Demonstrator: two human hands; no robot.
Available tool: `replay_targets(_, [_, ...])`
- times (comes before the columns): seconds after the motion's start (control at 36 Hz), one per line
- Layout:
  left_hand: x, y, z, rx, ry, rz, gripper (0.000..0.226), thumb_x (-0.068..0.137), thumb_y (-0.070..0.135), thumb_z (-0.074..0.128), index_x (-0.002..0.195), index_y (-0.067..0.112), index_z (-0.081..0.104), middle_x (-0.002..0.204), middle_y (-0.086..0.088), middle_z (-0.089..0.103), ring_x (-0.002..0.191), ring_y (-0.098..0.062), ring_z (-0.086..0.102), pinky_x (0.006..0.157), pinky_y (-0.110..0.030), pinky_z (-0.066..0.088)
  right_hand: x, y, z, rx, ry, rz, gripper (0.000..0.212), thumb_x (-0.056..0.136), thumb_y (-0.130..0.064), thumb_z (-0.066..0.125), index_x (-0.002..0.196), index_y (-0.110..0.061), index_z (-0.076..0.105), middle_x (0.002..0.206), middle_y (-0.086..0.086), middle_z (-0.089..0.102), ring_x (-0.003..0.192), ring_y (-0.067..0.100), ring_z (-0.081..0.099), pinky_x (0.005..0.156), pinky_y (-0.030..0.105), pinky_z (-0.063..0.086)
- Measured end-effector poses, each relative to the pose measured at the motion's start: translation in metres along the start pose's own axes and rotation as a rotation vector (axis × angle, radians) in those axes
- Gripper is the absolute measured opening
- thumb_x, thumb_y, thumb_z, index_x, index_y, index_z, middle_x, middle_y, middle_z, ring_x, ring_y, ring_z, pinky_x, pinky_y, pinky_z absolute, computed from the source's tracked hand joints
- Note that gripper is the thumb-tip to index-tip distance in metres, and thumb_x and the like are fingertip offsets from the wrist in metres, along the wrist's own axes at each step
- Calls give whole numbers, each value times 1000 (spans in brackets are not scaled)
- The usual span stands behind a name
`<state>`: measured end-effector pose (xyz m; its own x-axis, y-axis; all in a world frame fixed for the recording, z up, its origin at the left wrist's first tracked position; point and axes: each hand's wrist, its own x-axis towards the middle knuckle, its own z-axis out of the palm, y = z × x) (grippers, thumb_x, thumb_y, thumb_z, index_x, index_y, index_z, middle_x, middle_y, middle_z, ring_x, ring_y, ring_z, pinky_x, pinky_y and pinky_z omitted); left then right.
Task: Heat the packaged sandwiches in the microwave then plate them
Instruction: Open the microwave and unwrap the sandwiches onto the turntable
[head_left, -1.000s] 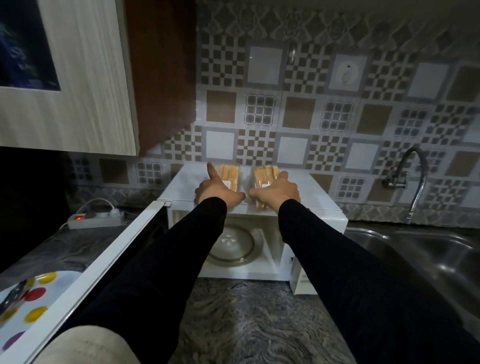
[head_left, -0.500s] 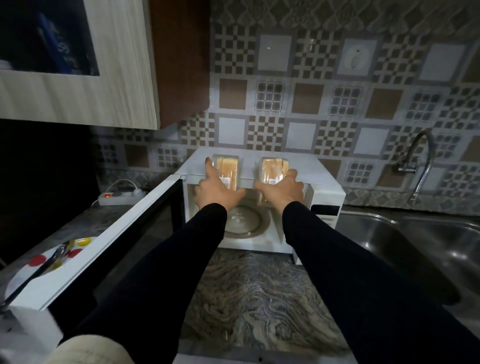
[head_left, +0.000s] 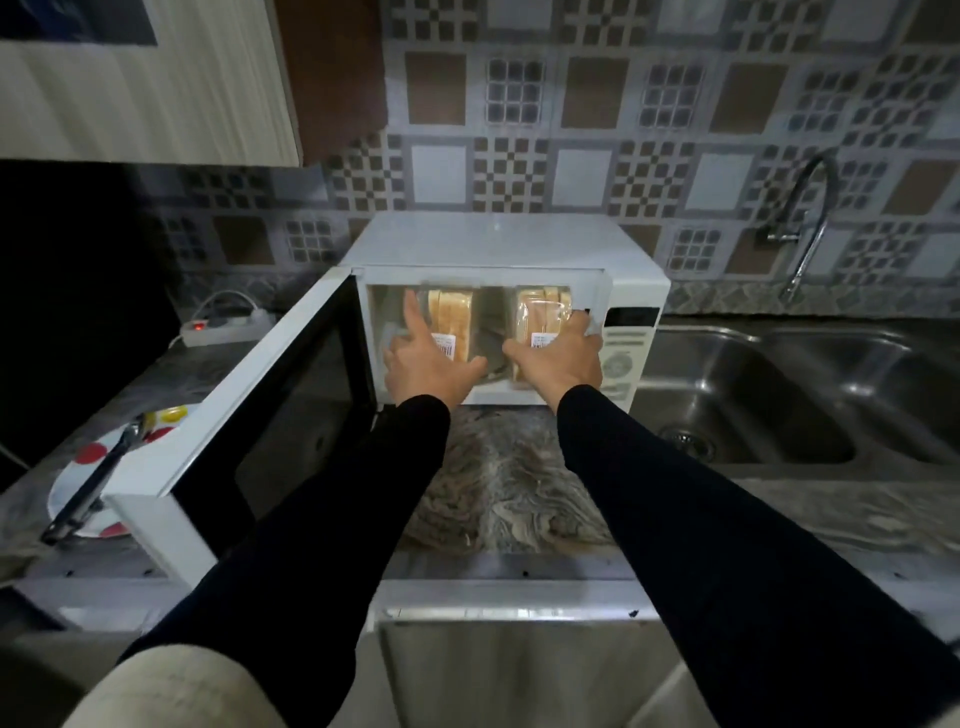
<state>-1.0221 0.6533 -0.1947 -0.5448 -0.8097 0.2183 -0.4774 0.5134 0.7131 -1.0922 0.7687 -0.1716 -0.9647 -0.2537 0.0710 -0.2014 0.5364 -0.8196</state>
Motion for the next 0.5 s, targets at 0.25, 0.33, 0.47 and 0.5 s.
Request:
replay_targets(0.25, [-33,-39,25,-3,-85,-73,118,69,47,76,152,30,-7,128,-22,52,118,-36,52,99,-39,44,-19,53,19,-57,-49,135,87,75,-49,72,141,-15,25,135,16,38,112,36,54,87,37,47])
replay_targets(0.33, [-40,-53,38,-19,-123,-93,119,68,45,78,152,27,-5,132,-22,52,120,-35,52,99,-37,44,-22,73,31,-62,-63,169,83,74,-47,74,136,-14,30,131,16,42,109,35,54,82,34,44])
replay_targets(0.47, [-47,-71,55,-120,-196,-154,113,73,24,79,154,20,0,142,-16,46,128,-30,49,102,-29,40,-28,99,51,-99,-113,230,91,74,-45,75,143,-17,24,142,19,37,119,37,52,93,39,46])
replay_targets(0.5, [-48,-73,57,-137,-206,-165,113,74,21,79,154,19,0,144,-15,44,130,-29,48,103,-29,39,-29,102,54,-113,-123,239,94,74,-45,75,145,-17,21,145,19,34,123,38,49,97,40,45])
